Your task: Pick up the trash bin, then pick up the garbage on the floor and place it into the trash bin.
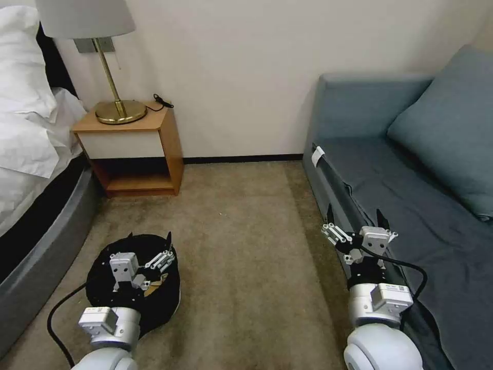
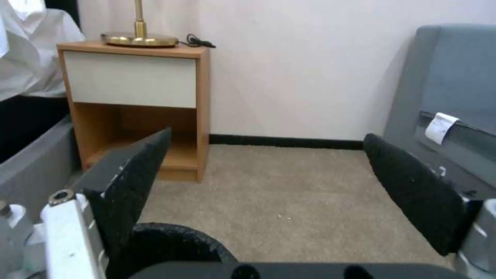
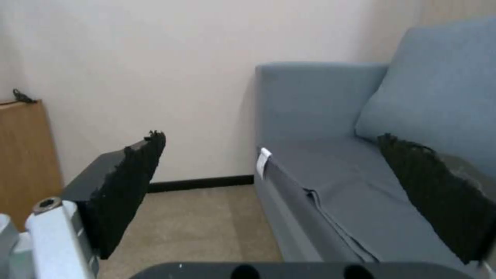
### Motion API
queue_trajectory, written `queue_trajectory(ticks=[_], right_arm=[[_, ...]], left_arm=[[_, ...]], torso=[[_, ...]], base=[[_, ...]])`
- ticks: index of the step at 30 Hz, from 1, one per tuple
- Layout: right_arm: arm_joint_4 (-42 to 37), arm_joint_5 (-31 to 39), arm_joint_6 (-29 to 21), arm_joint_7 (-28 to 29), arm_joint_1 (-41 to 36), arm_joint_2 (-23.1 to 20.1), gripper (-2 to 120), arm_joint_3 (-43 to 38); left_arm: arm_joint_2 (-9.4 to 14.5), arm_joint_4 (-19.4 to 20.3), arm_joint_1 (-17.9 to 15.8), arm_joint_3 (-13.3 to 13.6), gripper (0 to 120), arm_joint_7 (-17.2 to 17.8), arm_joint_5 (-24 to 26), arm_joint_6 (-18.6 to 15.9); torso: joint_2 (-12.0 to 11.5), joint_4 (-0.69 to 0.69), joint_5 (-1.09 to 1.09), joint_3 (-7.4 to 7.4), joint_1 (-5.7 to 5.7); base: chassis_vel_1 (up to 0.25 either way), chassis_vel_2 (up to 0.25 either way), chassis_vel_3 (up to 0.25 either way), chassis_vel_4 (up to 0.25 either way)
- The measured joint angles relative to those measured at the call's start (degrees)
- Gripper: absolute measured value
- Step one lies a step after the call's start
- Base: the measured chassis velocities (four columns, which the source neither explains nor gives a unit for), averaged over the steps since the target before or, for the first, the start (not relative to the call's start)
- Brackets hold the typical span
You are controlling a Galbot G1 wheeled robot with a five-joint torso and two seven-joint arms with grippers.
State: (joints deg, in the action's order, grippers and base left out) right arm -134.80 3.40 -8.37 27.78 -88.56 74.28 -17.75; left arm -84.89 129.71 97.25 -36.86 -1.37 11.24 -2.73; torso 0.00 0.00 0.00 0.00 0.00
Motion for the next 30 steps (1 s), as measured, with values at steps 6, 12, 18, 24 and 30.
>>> queue_trajectory(ticks=[6, 12, 18, 24, 30], right_arm=[[0.01, 0.05, 0.00, 0.00, 0.07, -0.04, 100, 0.02], [0.01, 0.09, 0.00, 0.01, 0.12, -0.07, 100, 0.05], [0.01, 0.12, 0.00, 0.01, 0.15, -0.09, 100, 0.05], [0.01, 0.14, 0.00, 0.03, 0.17, -0.09, 100, 0.05], [0.01, 0.17, -0.02, 0.05, 0.19, -0.10, 100, 0.05]], left_arm=[[0.00, 0.00, 0.00, -0.02, 100, 0.02, 0.00, 0.00], [0.00, 0.00, -0.01, -0.04, 100, 0.03, 0.03, 0.00], [-0.01, 0.00, -0.03, -0.06, 100, 0.03, 0.05, 0.00], [0.00, -0.01, -0.04, -0.06, 100, 0.03, 0.08, 0.00], [0.00, -0.04, -0.04, -0.06, 100, 0.02, 0.10, 0.00]], torso=[[0.00, 0.00, 0.00, 0.00, 0.00], [0.00, 0.00, 0.00, 0.00, 0.00], [0.00, 0.00, 0.00, 0.00, 0.00], [0.00, 0.00, 0.00, 0.00, 0.00], [0.00, 0.00, 0.00, 0.00, 0.00]], base=[[0.000, 0.000, 0.000, 0.000], [0.000, 0.000, 0.000, 0.000], [0.000, 0.000, 0.000, 0.000], [0.000, 0.000, 0.000, 0.000], [0.000, 0.000, 0.000, 0.000]])
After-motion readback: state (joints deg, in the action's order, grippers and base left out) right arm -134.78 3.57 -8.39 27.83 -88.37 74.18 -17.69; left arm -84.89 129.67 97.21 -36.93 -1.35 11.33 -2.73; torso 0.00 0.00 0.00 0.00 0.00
